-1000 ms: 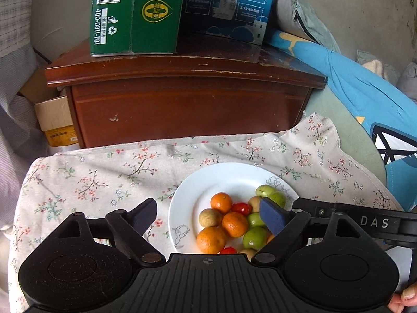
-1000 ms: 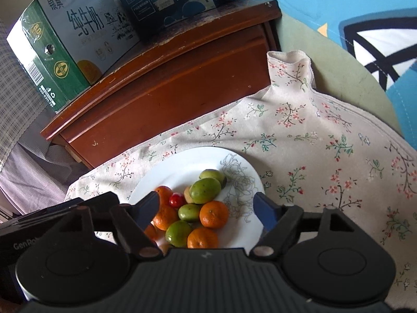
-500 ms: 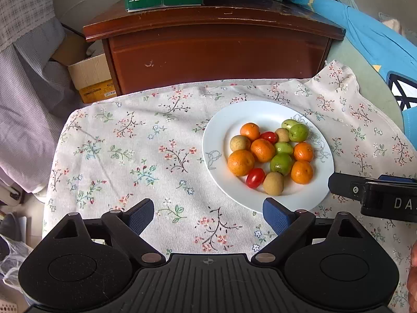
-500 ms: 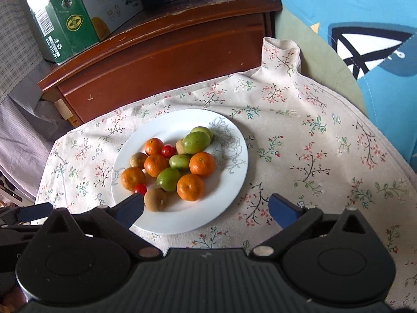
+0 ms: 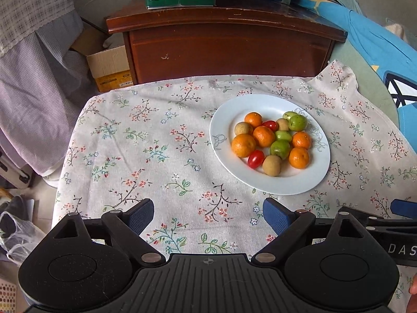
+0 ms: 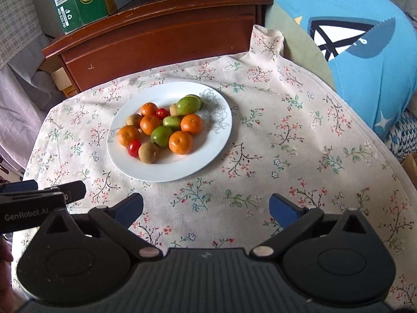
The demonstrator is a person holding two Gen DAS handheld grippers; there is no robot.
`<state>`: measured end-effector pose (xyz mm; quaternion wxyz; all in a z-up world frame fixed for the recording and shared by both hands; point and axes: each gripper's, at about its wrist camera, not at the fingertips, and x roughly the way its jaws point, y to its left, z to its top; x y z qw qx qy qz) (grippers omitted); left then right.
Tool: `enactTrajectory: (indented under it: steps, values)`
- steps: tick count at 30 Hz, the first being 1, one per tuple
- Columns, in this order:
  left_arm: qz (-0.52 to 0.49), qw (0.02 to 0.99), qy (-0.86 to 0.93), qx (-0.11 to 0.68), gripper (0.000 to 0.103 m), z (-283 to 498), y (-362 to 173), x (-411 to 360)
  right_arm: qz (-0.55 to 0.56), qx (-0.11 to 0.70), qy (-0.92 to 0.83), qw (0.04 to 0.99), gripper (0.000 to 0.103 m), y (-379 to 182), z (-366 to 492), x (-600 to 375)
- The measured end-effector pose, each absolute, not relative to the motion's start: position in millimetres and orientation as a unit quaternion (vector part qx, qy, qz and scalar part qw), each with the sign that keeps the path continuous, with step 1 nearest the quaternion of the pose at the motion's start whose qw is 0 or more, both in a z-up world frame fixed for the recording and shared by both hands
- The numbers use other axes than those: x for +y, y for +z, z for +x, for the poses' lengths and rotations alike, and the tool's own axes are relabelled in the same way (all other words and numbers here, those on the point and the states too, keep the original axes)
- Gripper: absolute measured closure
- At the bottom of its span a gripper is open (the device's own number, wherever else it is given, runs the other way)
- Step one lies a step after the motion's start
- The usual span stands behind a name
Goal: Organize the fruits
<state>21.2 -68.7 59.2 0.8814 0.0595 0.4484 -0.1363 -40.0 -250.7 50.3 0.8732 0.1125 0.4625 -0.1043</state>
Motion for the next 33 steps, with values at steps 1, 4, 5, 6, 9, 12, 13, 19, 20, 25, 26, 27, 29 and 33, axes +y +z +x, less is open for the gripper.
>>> enactTrajectory:
  steps: [1, 4, 5, 6, 9, 12, 13, 19, 20, 25, 26, 27, 29, 33]
  values:
    - [0.060, 0.884, -0.134, 0.445, 0.011, 20.2, 61.6, -68.3, 0.110, 0.466, -0.105, 0.871, 0.001, 50.0, -39.6, -250.1]
    - [0.056, 0.888, -0.131, 0.437, 0.011, 18.8, 66.4, -66.6, 0.106, 0.470, -0.110, 0.869, 0.001, 49.4, -37.1, -250.2]
    - [0.056, 0.888, -0.130, 0.437, 0.011, 19.0, 66.7, -66.7, 0.106, 0.469, -0.113, 0.870, 0.001, 49.4, -36.2, -250.6]
    - [0.057, 0.887, -0.129, 0.439, 0.011, 19.9, 66.1, -67.7, 0.106, 0.469, -0.114, 0.870, 0.001, 49.0, -35.3, -250.9]
    - [0.068, 0.884, -0.123, 0.446, 0.011, 21.7, 62.1, -70.8, 0.106, 0.473, -0.116, 0.867, 0.001, 45.6, -32.0, -251.6]
    - [0.084, 0.884, -0.117, 0.445, 0.011, 22.5, 57.5, -74.6, 0.109, 0.475, -0.125, 0.864, 0.001, 42.3, -28.7, -253.7]
    - [0.089, 0.883, -0.113, 0.446, 0.011, 23.7, 54.9, -75.6, 0.111, 0.474, -0.130, 0.864, 0.001, 41.5, -27.3, -254.6]
    - [0.088, 0.881, -0.114, 0.450, 0.011, 28.2, 50.0, -81.6, 0.107, 0.471, -0.132, 0.866, 0.001, 38.4, -19.3, -252.5]
    - [0.090, 0.881, -0.114, 0.450, 0.011, 28.3, 49.5, -83.0, 0.102, 0.470, -0.133, 0.867, 0.001, 37.9, -18.1, -251.4]
    - [0.091, 0.880, -0.111, 0.453, 0.011, 30.1, 46.9, -85.2, 0.090, 0.469, -0.140, 0.868, 0.001, 35.9, -15.4, -250.1]
    - [0.091, 0.880, -0.110, 0.452, 0.011, 30.4, 46.5, -85.2, 0.093, 0.469, -0.138, 0.867, 0.001, 35.5, -15.0, -250.8]
    - [0.090, 0.881, -0.110, 0.452, 0.011, 30.7, 46.1, -85.1, 0.094, 0.469, -0.138, 0.867, 0.001, 35.1, -14.8, -251.1]
    - [0.090, 0.880, -0.110, 0.452, 0.011, 31.6, 45.0, -85.2, 0.093, 0.469, -0.137, 0.868, 0.001, 34.4, -14.2, -250.8]
    - [0.093, 0.879, -0.108, 0.455, 0.011, 34.1, 41.9, -86.5, 0.091, 0.469, -0.139, 0.867, 0.001, 32.9, -12.5, -249.5]
